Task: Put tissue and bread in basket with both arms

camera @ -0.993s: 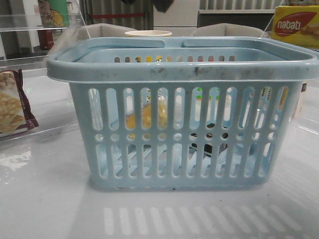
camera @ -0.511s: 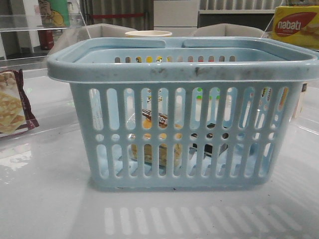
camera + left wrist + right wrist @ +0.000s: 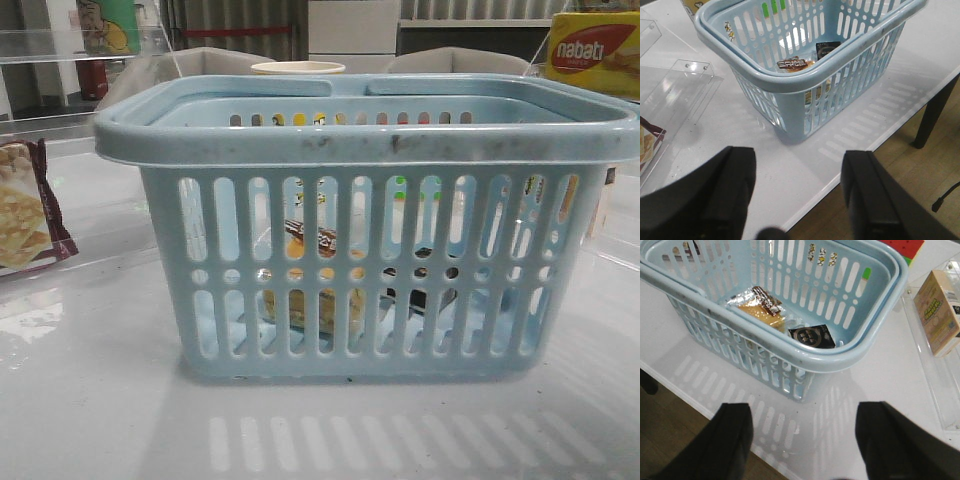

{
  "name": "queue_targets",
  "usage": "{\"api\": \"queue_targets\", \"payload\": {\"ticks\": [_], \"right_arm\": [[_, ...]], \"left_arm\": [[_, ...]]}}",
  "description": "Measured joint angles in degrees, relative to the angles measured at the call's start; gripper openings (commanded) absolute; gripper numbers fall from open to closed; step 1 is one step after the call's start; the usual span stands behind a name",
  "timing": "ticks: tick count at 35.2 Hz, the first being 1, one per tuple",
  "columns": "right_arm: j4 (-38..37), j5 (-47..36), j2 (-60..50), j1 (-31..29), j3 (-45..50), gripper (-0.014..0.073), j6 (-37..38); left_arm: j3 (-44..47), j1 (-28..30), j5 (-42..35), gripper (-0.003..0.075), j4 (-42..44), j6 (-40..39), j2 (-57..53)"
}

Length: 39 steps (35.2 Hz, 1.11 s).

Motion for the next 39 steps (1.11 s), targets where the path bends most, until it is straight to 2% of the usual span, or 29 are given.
{"api": "queue_targets", "payload": {"ticks": [5, 6, 7, 32, 39], "right_arm": [[-0.4, 0.9, 0.0, 0.0, 0.0, 0.0091, 0.0], [-0.4, 1.2, 0.0, 0.0, 0.0, 0.0041, 0.0], [-0.4, 1.6, 0.0, 0.0, 0.0, 0.0027, 0.0], [-0.6, 2.9, 0.0, 0.0, 0.0, 0.0029, 0.0], [-0.7, 2.9, 0.0, 0.0, 0.0, 0.0029, 0.0]], "left_arm": [[0.0, 0.0, 0.0, 0.0135, 0.1, 0.0, 0.0], [0.0, 0.0, 0.0, 0.0098, 0.1, 0.0, 0.0], [0.0, 0.0, 0.0, 0.0093, 0.1, 0.0, 0.0], [1.0, 0.3, -0.9, 0.009, 0.1, 0.0, -1.1], [6.5, 6.3, -4.8, 0.009, 0.4, 0.0, -6.1]]}}
